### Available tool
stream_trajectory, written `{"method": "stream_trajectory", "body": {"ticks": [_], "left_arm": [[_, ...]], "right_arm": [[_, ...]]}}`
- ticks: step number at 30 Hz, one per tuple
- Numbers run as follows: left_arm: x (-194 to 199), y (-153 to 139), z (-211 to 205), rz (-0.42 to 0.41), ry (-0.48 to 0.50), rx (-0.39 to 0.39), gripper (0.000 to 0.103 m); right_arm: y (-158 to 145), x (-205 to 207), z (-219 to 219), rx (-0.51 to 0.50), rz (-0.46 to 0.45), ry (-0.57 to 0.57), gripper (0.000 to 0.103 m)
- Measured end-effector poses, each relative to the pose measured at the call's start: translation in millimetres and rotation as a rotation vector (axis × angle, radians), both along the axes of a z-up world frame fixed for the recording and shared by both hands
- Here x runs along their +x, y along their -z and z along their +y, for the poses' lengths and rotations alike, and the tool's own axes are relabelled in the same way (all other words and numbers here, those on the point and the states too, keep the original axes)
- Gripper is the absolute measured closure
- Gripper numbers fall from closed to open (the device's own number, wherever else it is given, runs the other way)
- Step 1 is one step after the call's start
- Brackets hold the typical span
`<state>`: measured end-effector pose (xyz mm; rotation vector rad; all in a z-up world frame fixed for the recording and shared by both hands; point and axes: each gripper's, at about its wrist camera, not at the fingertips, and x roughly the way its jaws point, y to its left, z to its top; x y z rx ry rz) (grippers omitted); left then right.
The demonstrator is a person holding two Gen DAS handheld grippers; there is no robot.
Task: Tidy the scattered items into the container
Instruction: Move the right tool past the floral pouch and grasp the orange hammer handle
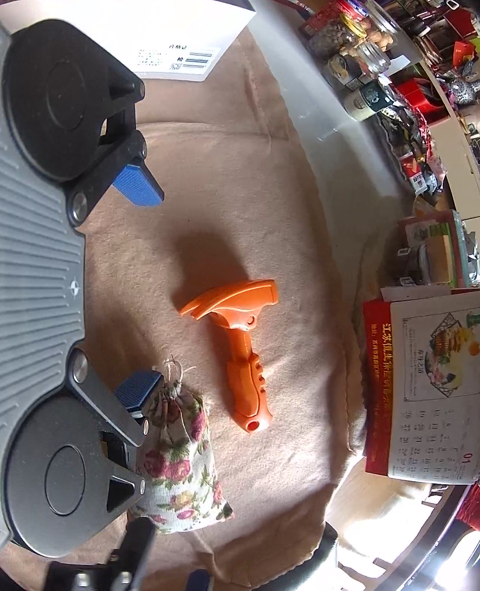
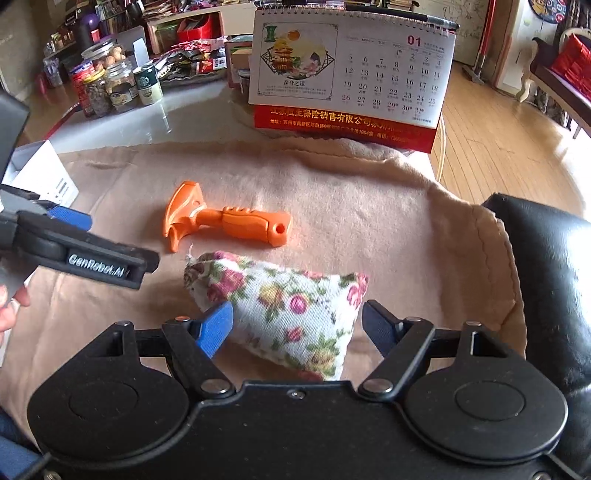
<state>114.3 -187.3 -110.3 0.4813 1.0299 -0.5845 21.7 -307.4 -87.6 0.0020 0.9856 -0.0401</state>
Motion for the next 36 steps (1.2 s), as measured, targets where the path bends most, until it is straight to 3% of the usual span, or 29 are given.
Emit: {"method": "stream_trajectory", "body": {"ticks": [2,7,11,13,16,18,20,22,26,32,36], "left_arm": [[4,5,4,0.016,-0.016,-0.003,0.007],[13,12,10,0.055,-0.049,-0.007,0.007],[17,11,14,0.054,-0.059,-0.004,0.007],[18,11,16,0.051,-0.069,-0.004,0.007],[21,13,18,0.054,-0.077,0.008,0.007],[22,15,20,0.057,-0.085,0.017,0.007],[23,17,22,0.065,-0.090,0.025,0.007],[23,17,24,0.073,-0.090,0.031,0.007],[22,17,24,0.081,-0.078,0.031,0.007],[29,23,30,0.102,-0.106,0.047,0.007],[36,27,39,0.115,-0.136,0.059,0.007]], "right_arm": [[6,14,-4,-0.022,-0.010,0.026,0.029],[34,51,-12,-0.001,0.083,0.060,0.029],[41,49,-27,0.181,0.187,0.102,0.028],[35,38,-26,0.238,0.264,0.041,0.022],[29,21,-12,0.278,0.423,-0.123,0.022],[20,12,-11,0.293,0.414,-0.147,0.025],[10,11,-17,0.287,0.342,-0.099,0.025],[4,16,-21,0.217,0.262,-0.051,0.024],[21,33,-15,0.106,0.235,-0.036,0.025],[24,62,52,-0.259,0.097,-0.354,0.028],[31,93,91,-0.349,0.073,-0.494,0.028]]}}
